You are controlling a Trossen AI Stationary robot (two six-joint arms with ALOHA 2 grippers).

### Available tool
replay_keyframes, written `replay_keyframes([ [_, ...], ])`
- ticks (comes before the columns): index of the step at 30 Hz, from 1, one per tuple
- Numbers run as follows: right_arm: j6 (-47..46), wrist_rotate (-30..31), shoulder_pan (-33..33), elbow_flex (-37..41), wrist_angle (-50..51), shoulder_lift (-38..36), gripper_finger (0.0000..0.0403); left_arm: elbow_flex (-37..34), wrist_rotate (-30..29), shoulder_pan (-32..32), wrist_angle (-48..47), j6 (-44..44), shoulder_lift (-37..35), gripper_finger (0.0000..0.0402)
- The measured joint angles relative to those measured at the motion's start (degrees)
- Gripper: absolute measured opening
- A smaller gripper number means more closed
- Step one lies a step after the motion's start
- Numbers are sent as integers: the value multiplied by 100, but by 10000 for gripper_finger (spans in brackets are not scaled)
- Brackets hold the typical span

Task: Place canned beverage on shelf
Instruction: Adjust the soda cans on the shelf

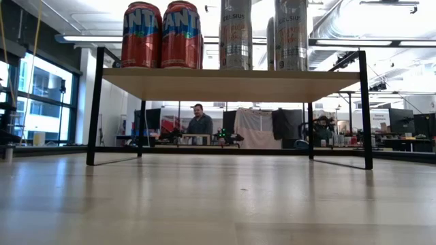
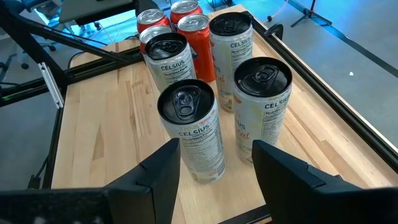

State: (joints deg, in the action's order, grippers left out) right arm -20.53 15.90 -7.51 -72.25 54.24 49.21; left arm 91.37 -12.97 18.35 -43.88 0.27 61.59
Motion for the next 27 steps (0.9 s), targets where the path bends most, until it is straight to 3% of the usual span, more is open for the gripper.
replay_keyframes([
  [5,0,0,0,0,1,0,184,86,564,-5,-207,133,18,326],
  [11,0,0,0,0,0,0,184,740,991,-132,-1033,-106,636,326],
  [17,421,45,2,0,-63,2,184,1322,777,-473,-2169,185,1290,326],
  [23,1539,17,2,0,-109,2,184,1596,486,-656,-2508,62,1534,326],
  [27,1634,17,2,0,-240,38,184,1787,462,-652,-2823,-18,1720,326],
])
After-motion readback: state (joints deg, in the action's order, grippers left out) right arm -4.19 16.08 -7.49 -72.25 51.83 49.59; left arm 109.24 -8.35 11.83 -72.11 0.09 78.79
